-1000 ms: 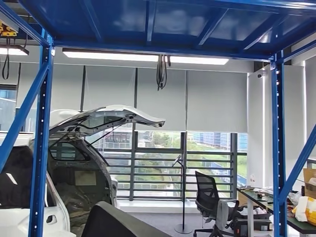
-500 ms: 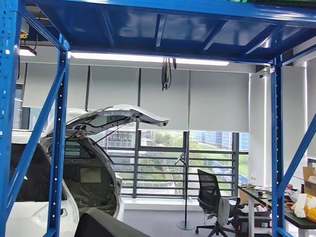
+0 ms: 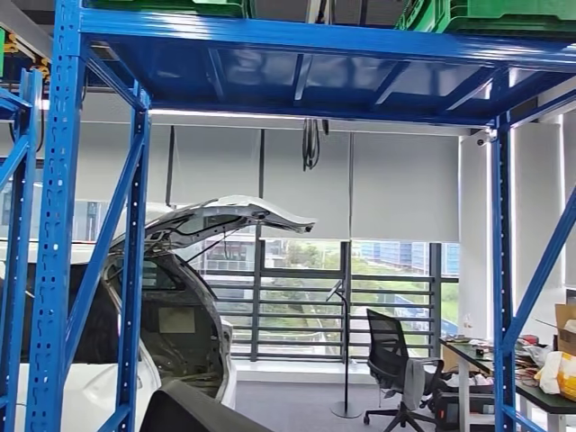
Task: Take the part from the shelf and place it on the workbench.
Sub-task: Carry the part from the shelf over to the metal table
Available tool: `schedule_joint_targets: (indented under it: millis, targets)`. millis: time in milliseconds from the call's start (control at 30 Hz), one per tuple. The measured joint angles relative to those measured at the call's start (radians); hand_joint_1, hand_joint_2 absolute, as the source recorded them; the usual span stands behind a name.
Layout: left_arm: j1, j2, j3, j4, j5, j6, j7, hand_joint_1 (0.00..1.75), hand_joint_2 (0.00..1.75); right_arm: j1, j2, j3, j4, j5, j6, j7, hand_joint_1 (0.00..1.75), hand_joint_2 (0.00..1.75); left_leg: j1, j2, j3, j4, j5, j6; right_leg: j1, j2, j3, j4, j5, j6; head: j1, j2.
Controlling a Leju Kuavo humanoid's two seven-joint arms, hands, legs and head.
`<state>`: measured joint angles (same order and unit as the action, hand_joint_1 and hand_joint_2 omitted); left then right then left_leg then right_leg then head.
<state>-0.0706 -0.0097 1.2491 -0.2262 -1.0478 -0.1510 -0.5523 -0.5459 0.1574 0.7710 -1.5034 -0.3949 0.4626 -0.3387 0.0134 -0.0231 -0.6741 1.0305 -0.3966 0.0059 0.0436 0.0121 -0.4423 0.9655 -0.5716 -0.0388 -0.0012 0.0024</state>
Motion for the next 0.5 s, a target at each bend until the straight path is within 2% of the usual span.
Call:
schedule_joint_targets:
  millis: [33, 67, 100, 133, 167, 200, 233, 267, 300, 333, 367, 400, 433, 467, 500]
  targets:
    - [0.000, 0.001, -0.001, 0.000, 0.000, 0.000, 0.000, 0.00, 1.75, 0.000, 0.000, 0.000, 0.000, 0.000, 0.000, 0.000, 1.75, 1.75, 0.002, 0.000, -0.003, -0.004, 0.004, -0.004, -0.001, -0.004, -0.004, -0.006, 0.013, -0.002, 0.000, 0.000]
    - [0.001, 0.001, -0.001, 0.000, -0.001, 0.000, 0.000, 0.00, 1.75, 0.000, 0.001, 0.000, 0.000, 0.000, 0.000, 0.000, 1.75, 1.75, 0.002, 0.000, -0.008, 0.002, -0.010, -0.007, -0.002, -0.009, -0.010, -0.014, 0.029, -0.009, 0.000, 0.000]
    - [0.002, 0.001, -0.002, 0.000, -0.001, -0.001, 0.000, 0.00, 1.75, -0.001, 0.002, 0.000, -0.001, 0.000, 0.000, 0.000, 1.75, 1.75, 0.001, 0.001, -0.018, 0.023, -0.043, -0.010, -0.004, -0.014, -0.021, -0.020, 0.046, -0.014, 0.000, 0.000]
    - [0.002, 0.002, -0.002, 0.000, -0.002, -0.001, -0.001, 0.00, 1.75, -0.001, 0.004, 0.000, -0.002, 0.001, 0.000, 0.000, 1.75, 1.75, 0.001, 0.003, -0.030, 0.064, -0.093, -0.012, -0.007, -0.018, -0.034, -0.025, 0.061, -0.018, 0.001, 0.000]
    - [0.002, 0.002, -0.003, 0.000, -0.002, -0.002, -0.001, 0.00, 1.75, 0.000, 0.005, 0.000, -0.002, 0.001, 0.001, 0.000, 1.75, 1.75, 0.001, 0.005, -0.043, 0.120, -0.146, -0.016, -0.007, -0.020, -0.049, -0.024, 0.073, -0.021, 0.001, 0.000]
    - [0.001, 0.002, -0.003, 0.000, -0.003, -0.002, -0.001, 0.00, 1.75, 0.001, 0.005, 0.000, -0.003, 0.001, 0.001, 0.000, 1.75, 1.75, 0.002, 0.006, -0.054, 0.184, -0.184, -0.020, -0.008, -0.024, -0.066, -0.022, 0.084, -0.019, 0.001, 0.000]
    - [0.001, 0.002, -0.003, 0.000, -0.003, -0.001, -0.002, 0.00, 1.75, 0.003, 0.005, 0.000, -0.003, 0.001, 0.001, 0.000, 1.75, 1.75, 0.004, 0.007, -0.057, 0.238, -0.195, -0.024, -0.009, -0.028, -0.084, -0.018, 0.095, -0.017, 0.001, 0.000]
    - [0.000, 0.002, -0.003, 0.000, -0.003, -0.001, -0.002, 0.00, 1.75, 0.005, 0.005, 0.000, -0.002, 0.001, 0.002, 0.001, 1.75, 1.75, 0.007, 0.009, -0.051, 0.272, -0.182, -0.029, -0.010, -0.031, -0.103, -0.014, 0.105, -0.014, 0.001, 0.000]
    - [0.000, 0.002, -0.003, 0.000, -0.004, -0.001, -0.002, 0.00, 1.75, 0.007, 0.005, 0.000, -0.002, 0.001, 0.002, 0.001, 1.75, 1.75, 0.010, 0.011, -0.031, 0.275, -0.151, -0.035, -0.013, -0.034, -0.124, -0.007, 0.114, -0.010, 0.001, 0.000]
    - [0.000, 0.002, -0.003, 0.000, -0.004, -0.001, -0.002, 0.00, 1.75, 0.007, 0.005, 0.000, -0.002, 0.001, 0.002, 0.001, 1.75, 1.75, 0.015, 0.014, 0.004, 0.246, -0.121, -0.041, -0.016, -0.035, -0.145, 0.003, 0.122, -0.006, 0.001, 0.000]
    - [0.000, 0.002, -0.003, 0.000, -0.005, -0.001, -0.002, 0.00, 1.75, 0.007, 0.005, 0.000, -0.002, 0.001, 0.002, 0.001, 1.75, 1.75, 0.020, 0.019, 0.056, 0.188, -0.110, -0.047, -0.017, -0.036, -0.165, 0.016, 0.127, 0.000, 0.001, 0.000]
    - [-0.001, 0.002, -0.004, 0.000, -0.006, -0.001, -0.002, 0.00, 1.75, 0.007, 0.005, 0.000, -0.003, 0.001, 0.002, 0.001, 1.75, 1.75, 0.023, 0.022, 0.114, 0.114, -0.120, -0.051, -0.017, -0.036, -0.182, 0.032, 0.129, 0.005, 0.001, 0.000]
    - [-0.003, 0.002, -0.004, 0.000, -0.007, 0.000, -0.001, 0.00, 1.75, 0.006, 0.005, -0.001, -0.004, 0.001, 0.002, 0.001, 1.75, 1.75, 0.025, 0.024, 0.159, 0.049, -0.142, -0.048, -0.017, -0.037, -0.197, 0.049, 0.132, 0.011, 0.001, 0.000]
    - [-0.004, 0.002, -0.004, 0.000, -0.007, 0.001, -0.001, 0.00, 1.75, 0.005, 0.005, -0.001, -0.005, 0.001, 0.002, 0.000, 1.75, 1.75, 0.024, 0.024, 0.188, 0.005, -0.164, -0.042, -0.017, -0.038, -0.208, 0.061, 0.136, 0.017, 0.000, 0.000]
    - [-0.005, 0.002, -0.004, 0.000, -0.008, 0.001, 0.000, 0.00, 1.75, 0.005, 0.005, -0.001, -0.006, 0.001, 0.003, 0.000, 1.75, 1.75, 0.021, 0.023, 0.197, -0.017, -0.176, -0.032, -0.018, -0.039, -0.214, 0.068, 0.141, 0.023, 0.000, 0.000]
